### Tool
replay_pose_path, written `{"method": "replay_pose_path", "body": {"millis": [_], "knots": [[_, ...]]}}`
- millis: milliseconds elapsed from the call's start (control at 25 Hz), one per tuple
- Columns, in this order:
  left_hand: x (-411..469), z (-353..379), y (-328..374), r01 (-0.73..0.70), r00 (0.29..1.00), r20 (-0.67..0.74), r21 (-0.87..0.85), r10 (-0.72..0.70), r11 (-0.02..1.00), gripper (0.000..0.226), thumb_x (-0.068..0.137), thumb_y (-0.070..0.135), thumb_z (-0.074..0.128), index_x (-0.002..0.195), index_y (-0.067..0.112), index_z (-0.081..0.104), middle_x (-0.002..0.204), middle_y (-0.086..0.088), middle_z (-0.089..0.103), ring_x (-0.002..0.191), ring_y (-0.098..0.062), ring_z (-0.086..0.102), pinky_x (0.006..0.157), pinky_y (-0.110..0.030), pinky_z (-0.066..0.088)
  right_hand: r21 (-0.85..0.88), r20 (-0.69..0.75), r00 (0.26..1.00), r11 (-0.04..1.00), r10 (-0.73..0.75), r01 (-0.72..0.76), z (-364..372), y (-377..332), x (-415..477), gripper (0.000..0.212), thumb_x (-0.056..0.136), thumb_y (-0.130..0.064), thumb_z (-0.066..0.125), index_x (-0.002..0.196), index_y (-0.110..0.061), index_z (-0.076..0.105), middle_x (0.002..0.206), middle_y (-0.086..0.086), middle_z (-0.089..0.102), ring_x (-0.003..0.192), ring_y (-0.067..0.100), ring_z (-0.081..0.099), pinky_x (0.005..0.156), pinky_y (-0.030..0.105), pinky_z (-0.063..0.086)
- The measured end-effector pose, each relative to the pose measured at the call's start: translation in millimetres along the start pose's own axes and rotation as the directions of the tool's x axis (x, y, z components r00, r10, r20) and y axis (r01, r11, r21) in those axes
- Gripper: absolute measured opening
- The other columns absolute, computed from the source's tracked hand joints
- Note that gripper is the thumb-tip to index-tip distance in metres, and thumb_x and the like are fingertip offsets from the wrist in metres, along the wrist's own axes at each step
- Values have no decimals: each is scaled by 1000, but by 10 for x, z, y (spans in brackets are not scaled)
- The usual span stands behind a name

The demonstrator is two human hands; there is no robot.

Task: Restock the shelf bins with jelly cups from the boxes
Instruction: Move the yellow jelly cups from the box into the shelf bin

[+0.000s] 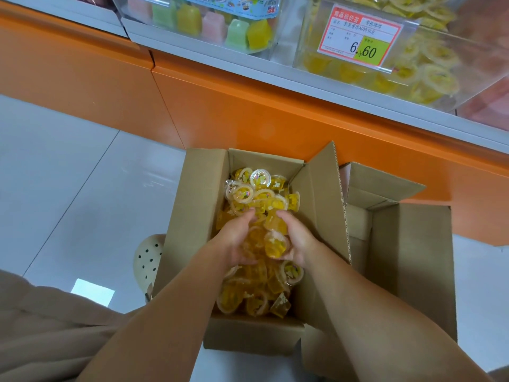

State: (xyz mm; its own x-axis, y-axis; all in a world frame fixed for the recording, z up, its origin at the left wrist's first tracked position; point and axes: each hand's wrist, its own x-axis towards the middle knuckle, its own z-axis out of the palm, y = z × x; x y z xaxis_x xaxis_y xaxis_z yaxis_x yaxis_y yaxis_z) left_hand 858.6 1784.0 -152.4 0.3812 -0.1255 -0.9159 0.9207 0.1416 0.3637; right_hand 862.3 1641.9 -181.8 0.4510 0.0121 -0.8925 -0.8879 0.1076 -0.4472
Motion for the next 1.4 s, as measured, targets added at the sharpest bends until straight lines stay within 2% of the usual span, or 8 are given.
{"method": "replay_pose_path", "body": {"millis": [160, 280, 400, 640, 760, 960, 1160, 1400], "knots": [[45, 3, -14, -11, 1000, -13, -5, 11, 1000, 47, 102, 59, 35, 133, 30, 52, 110, 7, 57, 92, -18, 54, 106, -57, 35, -72, 3, 1000, 997, -19, 20, 85, 28, 2, 61, 76, -76, 51, 131, -49, 45, 128, -5, 59, 112, 24, 60, 81, 43, 53], [73, -16, -13, 12, 1000, 21, 37, -13, 999, 54, 94, 72, 35, 121, 31, 56, 115, 6, 63, 107, -24, 60, 107, -58, 38, 31, 29, 1000, 999, -10, 9, 71, -17, -56, 60, 77, -72, 56, 124, -35, 59, 113, 0, 70, 101, 22, 68, 84, 43, 55], [7, 50, -31, -26, 998, 52, 83, 22, 996, 68, 84, 82, 39, 130, 36, 58, 131, 4, 61, 119, -26, 59, 97, -51, 49, 78, 61, 996, 995, -62, 57, 111, -105, -134, 53, 81, -69, 53, 117, -32, 65, 102, -3, 74, 97, 16, 69, 74, 33, 56], [-297, 133, 202, -158, 985, 54, -73, 162, 985, 58, 82, 74, 54, 114, 28, 72, 106, -2, 76, 99, -23, 71, 75, -38, 58, 17, 134, 973, 983, -185, 185, 138, -430, -462, 52, 85, -68, 49, 114, -28, 66, 105, 2, 74, 97, 20, 69, 75, 36, 56], [-551, 250, 414, -200, 973, 106, -53, 205, 978, 55, 84, 72, 52, 102, 25, 75, 96, -2, 76, 89, -21, 70, 78, -35, 57, -39, 175, 945, 957, -276, 287, 57, -693, -740, 57, 83, -71, 50, 120, -30, 62, 109, 1, 72, 98, 22, 70, 80, 41, 58], [-1180, 568, 700, -268, 947, 181, -10, 265, 963, 53, 83, 73, 54, 101, 27, 73, 90, -2, 76, 90, -22, 67, 88, -38, 52, -75, 267, 875, 896, -405, 438, -204, -1085, -1393, 69, 78, -79, 45, 129, -33, 53, 124, 3, 65, 105, 24, 68, 80, 49, 57], [-1771, 813, 911, -325, 919, 237, 7, 315, 946, 45, 85, 68, 54, 98, 28, 70, 72, 1, 72, 79, -19, 61, 81, -33, 46, -71, 332, 832, 868, -444, 492, -322, -1363, -1982, 69, 86, -73, 36, 125, -22, 61, 117, 8, 69, 105, 26, 67, 66, 37, 58], [-2208, 810, 1109, -340, 925, 195, 32, 327, 940, 49, 85, 63, 55, 110, 23, 66, 99, -9, 70, 83, -27, 68, 73, -38, 56, -116, 369, 793, 822, -485, 557, -233, -1481, -2376, 67, 89, -72, 33, 123, -23, 64, 114, 4, 71, 98, 25, 69, 60, 34, 59]]}}
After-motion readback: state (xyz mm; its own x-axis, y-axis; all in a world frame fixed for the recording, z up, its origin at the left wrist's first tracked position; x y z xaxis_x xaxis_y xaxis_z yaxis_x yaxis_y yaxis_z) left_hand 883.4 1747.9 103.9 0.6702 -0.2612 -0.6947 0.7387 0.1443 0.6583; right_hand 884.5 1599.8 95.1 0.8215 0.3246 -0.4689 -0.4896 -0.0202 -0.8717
